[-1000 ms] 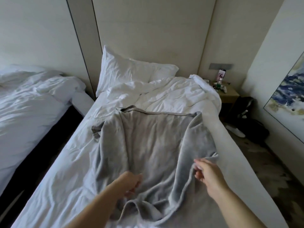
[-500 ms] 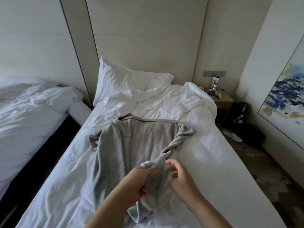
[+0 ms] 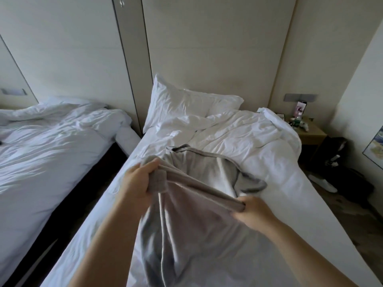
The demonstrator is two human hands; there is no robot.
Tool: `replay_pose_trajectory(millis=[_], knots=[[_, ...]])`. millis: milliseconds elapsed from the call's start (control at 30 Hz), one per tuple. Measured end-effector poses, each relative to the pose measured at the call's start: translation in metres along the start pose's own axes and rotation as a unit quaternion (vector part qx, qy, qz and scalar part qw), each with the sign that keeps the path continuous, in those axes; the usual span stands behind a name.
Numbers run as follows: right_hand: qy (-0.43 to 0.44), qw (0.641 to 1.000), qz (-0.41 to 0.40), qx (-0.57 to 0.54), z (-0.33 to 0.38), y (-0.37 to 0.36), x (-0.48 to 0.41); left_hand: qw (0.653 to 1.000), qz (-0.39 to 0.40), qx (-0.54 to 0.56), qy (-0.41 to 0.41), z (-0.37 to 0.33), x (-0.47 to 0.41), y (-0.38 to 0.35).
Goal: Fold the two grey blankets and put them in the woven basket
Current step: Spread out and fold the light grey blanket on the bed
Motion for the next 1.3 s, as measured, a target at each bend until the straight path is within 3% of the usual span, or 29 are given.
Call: replay_pose_trajectory(millis=[67, 133, 233, 300, 333, 400, 433, 467, 500, 533, 633, 733, 800, 867, 933, 1000, 1067, 1100, 1133, 1167, 1233, 1267, 1300], knots=[[-0.041, 0.998, 0.032, -0.026, -0.010, -0.002, 0.000, 0.991, -0.066, 0.047, -0.104, -0.015, -0.008, 0.011], [-0.068, 0.996, 0.049, -0.028, -0.016, -0.003, 0.001, 0.983, -0.073, 0.050, -0.161, -0.023, -0.011, 0.015], [-0.065, 0.996, -0.001, -0.067, 0.000, 0.010, 0.001, 0.983, -0.009, 0.008, -0.186, -0.013, -0.006, 0.003], [-0.030, 0.992, -0.045, -0.117, 0.030, 0.029, 0.004, 0.973, 0.059, -0.104, -0.198, 0.003, 0.000, -0.011], [-0.005, 0.986, -0.048, -0.158, 0.049, 0.040, 0.009, 0.948, 0.104, -0.213, -0.213, 0.012, 0.002, -0.019], [0.075, 0.971, -0.020, -0.226, 0.087, 0.062, 0.023, 0.829, 0.224, -0.457, -0.232, 0.036, 0.007, -0.036], [0.121, 0.964, -0.003, -0.238, 0.102, 0.072, 0.031, 0.767, 0.291, -0.530, -0.215, 0.049, 0.011, -0.044], [0.157, 0.957, 0.012, -0.246, 0.112, 0.081, 0.037, 0.727, 0.340, -0.569, -0.181, 0.061, 0.014, -0.047], [0.172, 0.953, 0.025, -0.249, 0.117, 0.087, 0.041, 0.711, 0.350, -0.588, -0.161, 0.069, 0.016, -0.046], [0.167, 0.953, 0.040, -0.248, 0.115, 0.090, 0.042, 0.729, 0.326, -0.578, -0.166, 0.071, 0.013, -0.043], [0.092, 0.975, 0.100, -0.179, 0.086, 0.076, 0.032, 0.829, 0.166, -0.470, -0.252, 0.051, -0.002, -0.030], [0.017, 0.982, 0.167, -0.090, 0.047, 0.031, 0.019, 0.916, 0.079, -0.316, -0.234, 0.021, -0.011, -0.028], [-0.016, 0.979, 0.192, -0.069, 0.026, -0.002, 0.015, 0.951, 0.048, -0.209, -0.224, 0.004, -0.010, -0.027], [-0.057, 0.978, 0.183, -0.086, 0.010, -0.027, 0.013, 0.961, 0.043, -0.168, -0.216, -0.011, -0.010, -0.025], [-0.110, 0.979, 0.113, -0.129, -0.001, -0.033, 0.009, 0.956, 0.063, -0.212, -0.193, -0.020, -0.011, -0.023], [-0.158, 0.955, 0.036, -0.249, 0.000, -0.023, 0.006, 0.949, 0.081, -0.251, -0.176, -0.021, -0.012, -0.021], [-0.147, 0.925, 0.011, -0.349, 0.019, -0.001, 0.007, 0.948, 0.148, -0.234, -0.155, -0.011, -0.007, -0.022], [-0.102, 0.928, -0.002, -0.359, 0.035, 0.013, 0.006, 0.941, 0.201, -0.235, -0.137, -0.002, -0.002, -0.026], [-0.037, 0.935, -0.015, -0.353, 0.054, 0.028, 0.008, 0.921, 0.248, -0.279, -0.116, 0.011, 0.003, -0.030], [0.031, 0.940, -0.027, -0.338, 0.074, 0.043, 0.011, 0.879, 0.284, -0.370, -0.100, 0.027, 0.006, -0.032], [0.138, 0.940, -0.032, -0.310, 0.109, 0.064, 0.021, 0.737, 0.325, -0.584, -0.097, 0.056, 0.009, -0.036], [0.173, 0.939, -0.039, -0.295, 0.120, 0.069, 0.024, 0.692, 0.315, -0.642, -0.099, 0.063, 0.009, -0.037], [0.194, 0.940, -0.051, -0.275, 0.126, 0.073, 0.026, 0.701, 0.290, -0.644, -0.100, 0.064, 0.008, -0.038]])
Point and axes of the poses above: each hand's wrist, its own x-axis away from the middle knuckle, its own y-axis out of the back of the hand, z = x × y, the point moved 4 cm from there along -x, towards the middle knuckle, and after that the axes turned 11 degrees about x, right-handed, at the moved point
